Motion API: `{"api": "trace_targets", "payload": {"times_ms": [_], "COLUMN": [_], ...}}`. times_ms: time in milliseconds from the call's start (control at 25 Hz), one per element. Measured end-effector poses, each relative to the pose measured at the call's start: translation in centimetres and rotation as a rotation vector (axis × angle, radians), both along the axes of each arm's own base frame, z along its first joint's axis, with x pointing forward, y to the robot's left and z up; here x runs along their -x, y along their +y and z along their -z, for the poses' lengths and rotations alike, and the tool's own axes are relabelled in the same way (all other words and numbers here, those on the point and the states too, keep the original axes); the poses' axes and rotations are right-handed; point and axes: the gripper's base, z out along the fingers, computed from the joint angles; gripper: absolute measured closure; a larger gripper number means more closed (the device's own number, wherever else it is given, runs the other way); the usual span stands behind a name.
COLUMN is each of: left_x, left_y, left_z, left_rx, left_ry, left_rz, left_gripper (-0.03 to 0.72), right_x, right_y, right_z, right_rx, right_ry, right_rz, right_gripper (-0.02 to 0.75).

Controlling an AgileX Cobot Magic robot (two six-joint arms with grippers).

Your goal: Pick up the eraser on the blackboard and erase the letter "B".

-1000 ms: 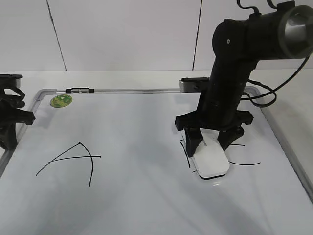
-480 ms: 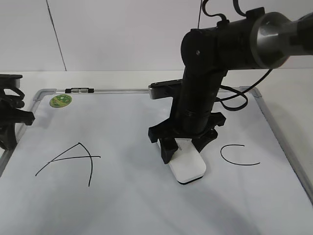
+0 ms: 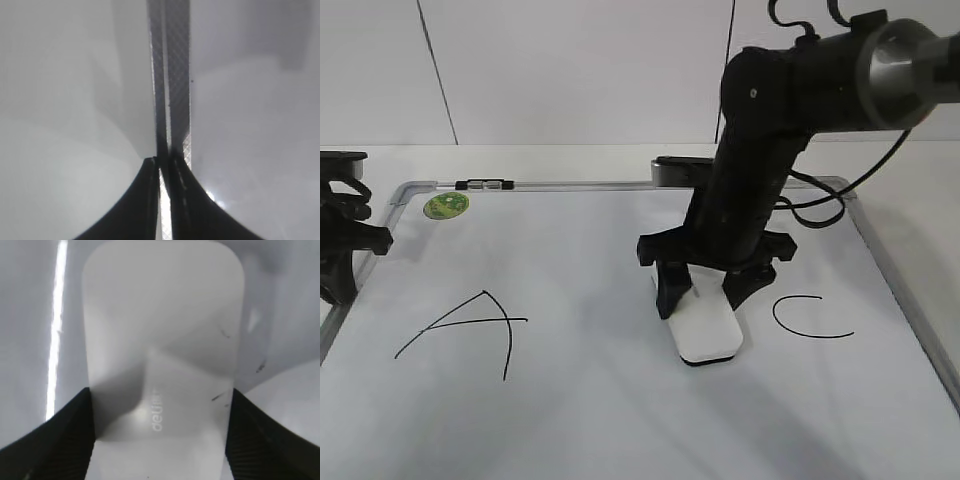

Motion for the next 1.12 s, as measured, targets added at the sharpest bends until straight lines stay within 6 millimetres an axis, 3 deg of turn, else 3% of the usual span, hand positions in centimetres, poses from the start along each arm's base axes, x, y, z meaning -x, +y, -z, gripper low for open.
{"api": "trace_targets", "payload": {"times_ms": [240, 520, 840, 1120], "left_x": [0.0, 0.0, 0.0, 0.0], "left_y": [0.0, 0.0, 0.0, 0.0], "left_z": [0.0, 0.0, 0.0, 0.0], "left_rx": [0.001, 0.003, 0.001, 0.001], "left_ry": [0.000, -0.002, 0.000, 0.002], "left_rz": [-0.001, -0.002, -0.001, -0.001], "left_gripper": [0.669, 0.669, 0.669, 0.669], "right_x": [-1.7, -1.9, -0.8, 1.1], "right_y": [-2.8, -3.3, -0.7, 4.2], "right_z": [0.0, -0.1, -0.1, -0.6], "right_rx": [-0.009, 0.036, 0.076, 0.046], "right_ry": [-0.007, -0.029, -0.074, -0.104], "right_rz": [0.094, 0.108, 0.015, -0.107], "right_gripper": [0.195, 0.195, 0.195, 0.195]}}
